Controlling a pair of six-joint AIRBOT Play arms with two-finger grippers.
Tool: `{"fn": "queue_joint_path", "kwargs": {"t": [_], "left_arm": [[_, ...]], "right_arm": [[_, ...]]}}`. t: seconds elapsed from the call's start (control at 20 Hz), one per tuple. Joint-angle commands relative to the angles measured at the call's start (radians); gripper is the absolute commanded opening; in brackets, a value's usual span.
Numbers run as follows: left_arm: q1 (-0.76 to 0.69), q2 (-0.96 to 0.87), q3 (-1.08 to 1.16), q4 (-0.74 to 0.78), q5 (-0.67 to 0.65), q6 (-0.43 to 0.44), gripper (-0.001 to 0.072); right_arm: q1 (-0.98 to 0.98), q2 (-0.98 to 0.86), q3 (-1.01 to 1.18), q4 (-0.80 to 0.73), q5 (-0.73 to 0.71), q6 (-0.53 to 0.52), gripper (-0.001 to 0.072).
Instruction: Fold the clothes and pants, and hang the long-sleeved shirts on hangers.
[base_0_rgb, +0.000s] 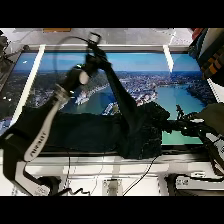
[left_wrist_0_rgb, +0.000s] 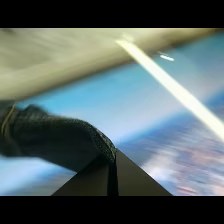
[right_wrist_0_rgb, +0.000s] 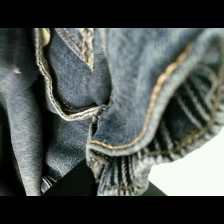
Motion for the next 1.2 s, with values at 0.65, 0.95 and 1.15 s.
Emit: {"fn": "queue_joint_path", "kwargs": {"t": [0.65,0.95,1.15], "left_arm": [[0.663,0.051,-0.003,0.097,-0.665,-0.003,0.0032],[0.75,-0.071,-0.003,0.093,-0.884,-0.015,0.0032],[0.75,-0.174,-0.003,0.093,-1.017,-0.014,0.0032]], "right_arm": [[-0.001,0.06,0.041,0.114,0.002,0.01,0.0036],[-0.001,0.063,0.048,0.109,0.005,0.011,0.0036],[-0.001,0.063,0.048,0.108,0.006,0.011,0.0036]]}}
